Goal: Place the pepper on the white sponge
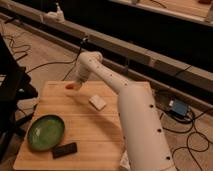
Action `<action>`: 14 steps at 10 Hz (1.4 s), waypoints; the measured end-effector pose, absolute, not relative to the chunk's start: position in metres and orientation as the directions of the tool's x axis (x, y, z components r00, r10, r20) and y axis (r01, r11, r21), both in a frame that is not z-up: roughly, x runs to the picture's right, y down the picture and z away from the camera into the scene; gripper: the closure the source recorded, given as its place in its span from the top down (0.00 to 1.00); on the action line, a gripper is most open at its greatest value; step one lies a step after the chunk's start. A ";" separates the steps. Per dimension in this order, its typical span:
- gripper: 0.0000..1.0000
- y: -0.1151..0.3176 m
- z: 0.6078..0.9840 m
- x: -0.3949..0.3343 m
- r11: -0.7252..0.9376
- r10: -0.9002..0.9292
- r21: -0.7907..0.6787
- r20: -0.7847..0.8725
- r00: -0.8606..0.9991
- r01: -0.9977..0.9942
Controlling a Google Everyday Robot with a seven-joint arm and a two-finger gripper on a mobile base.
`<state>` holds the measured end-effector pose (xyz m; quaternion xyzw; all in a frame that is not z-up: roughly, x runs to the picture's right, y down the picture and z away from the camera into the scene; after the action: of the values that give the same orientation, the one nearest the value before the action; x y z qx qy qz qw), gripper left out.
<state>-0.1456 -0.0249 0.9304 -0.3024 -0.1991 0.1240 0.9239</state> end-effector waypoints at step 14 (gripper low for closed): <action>0.73 0.085 0.905 -0.012 0.579 0.566 -0.700 -0.024 0.824 -0.417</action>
<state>-0.0121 0.0851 0.9046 -0.3646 -0.1016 0.2784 0.8828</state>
